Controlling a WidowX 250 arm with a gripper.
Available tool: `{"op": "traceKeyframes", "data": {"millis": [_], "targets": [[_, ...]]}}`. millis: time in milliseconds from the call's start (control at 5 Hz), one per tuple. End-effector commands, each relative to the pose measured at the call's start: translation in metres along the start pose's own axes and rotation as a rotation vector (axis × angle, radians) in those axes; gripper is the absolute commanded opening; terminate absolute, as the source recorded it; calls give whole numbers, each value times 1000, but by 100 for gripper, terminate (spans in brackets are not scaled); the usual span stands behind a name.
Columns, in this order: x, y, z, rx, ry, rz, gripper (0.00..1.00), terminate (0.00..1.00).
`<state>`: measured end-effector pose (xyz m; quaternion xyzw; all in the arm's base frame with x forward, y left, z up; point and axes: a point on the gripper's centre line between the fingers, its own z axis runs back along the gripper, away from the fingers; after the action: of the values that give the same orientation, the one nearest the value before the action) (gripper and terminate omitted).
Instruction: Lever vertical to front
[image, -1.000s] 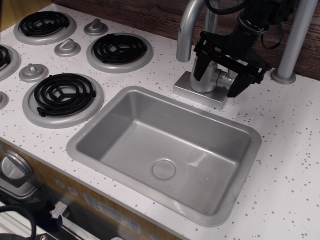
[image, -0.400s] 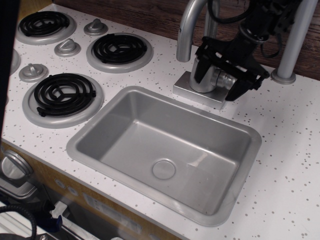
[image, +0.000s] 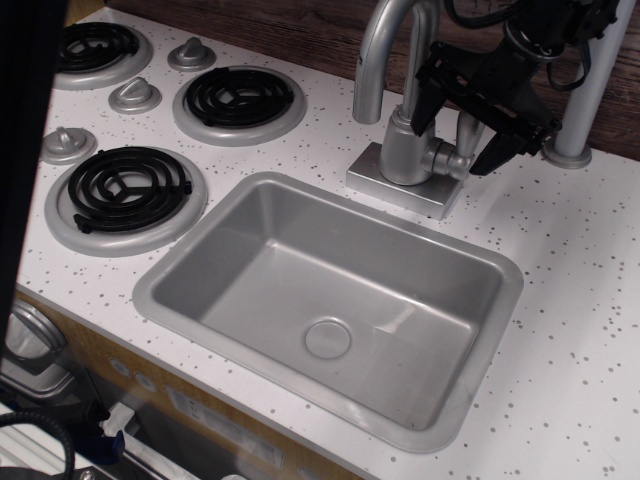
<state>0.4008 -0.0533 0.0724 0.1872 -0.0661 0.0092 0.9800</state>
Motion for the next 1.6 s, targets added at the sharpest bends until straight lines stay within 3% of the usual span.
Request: {"op": "traceKeyframes", "data": {"millis": [0,400,600,1000,1400], "targets": [[14,4,20,2,-67,-12,100,0],[34,3,28,36,-85,-87,100,0],[34,2,29,39,-83,-84,0,0],[11,4,20,15,-40,-5,0,0],[-5,5,1,-55,79,51,0,0]]}}
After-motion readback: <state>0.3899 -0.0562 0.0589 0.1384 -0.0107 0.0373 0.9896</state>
